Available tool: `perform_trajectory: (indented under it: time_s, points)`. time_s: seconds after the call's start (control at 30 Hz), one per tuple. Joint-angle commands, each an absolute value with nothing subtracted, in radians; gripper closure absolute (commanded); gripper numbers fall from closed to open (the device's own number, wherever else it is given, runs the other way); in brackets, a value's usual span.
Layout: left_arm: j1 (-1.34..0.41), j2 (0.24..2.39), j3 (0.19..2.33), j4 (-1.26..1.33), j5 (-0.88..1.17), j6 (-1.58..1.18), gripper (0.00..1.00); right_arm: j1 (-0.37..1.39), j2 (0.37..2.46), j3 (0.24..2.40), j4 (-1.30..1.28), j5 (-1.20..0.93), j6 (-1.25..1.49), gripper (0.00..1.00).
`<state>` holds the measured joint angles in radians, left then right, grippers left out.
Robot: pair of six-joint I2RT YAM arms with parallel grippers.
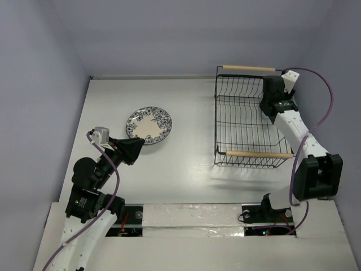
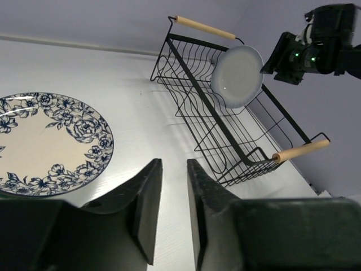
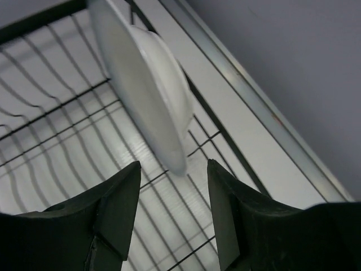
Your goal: Unload the plates from the dish rack
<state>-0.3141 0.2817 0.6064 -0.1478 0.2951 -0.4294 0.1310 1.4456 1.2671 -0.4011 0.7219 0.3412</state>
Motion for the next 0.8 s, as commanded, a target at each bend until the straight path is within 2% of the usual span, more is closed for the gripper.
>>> perform_trajectory:
  time_s: [0.0, 0.27, 0.4, 0.63, 0.77]
  points:
    - [-0.337, 0.265, 0.617, -0.110, 0.287, -0.431, 0.77, 0.084, 1.498, 1.328, -0.425, 0.715, 0.293, 0.44]
    - [-0.357, 0.255, 0.621, -0.120, 0.270, -0.430, 0.72, 0.044, 1.630, 1.397, -0.411, 0.703, 0.264, 0.43]
    - [-0.367, 0.255, 0.621, -0.118, 0.268, -0.431, 0.72, 0.044, 1.675, 1.417, -0.374, 0.706, 0.247, 0.47]
    - [-0.367, 0.256, 0.621, -0.118, 0.270, -0.430, 0.72, 0.044, 1.709, 1.417, -0.373, 0.770, 0.239, 0.62]
    - [-0.367, 0.258, 0.621, -0.117, 0.272, -0.430, 0.72, 0.044, 1.664, 1.404, -0.368, 0.781, 0.230, 0.80]
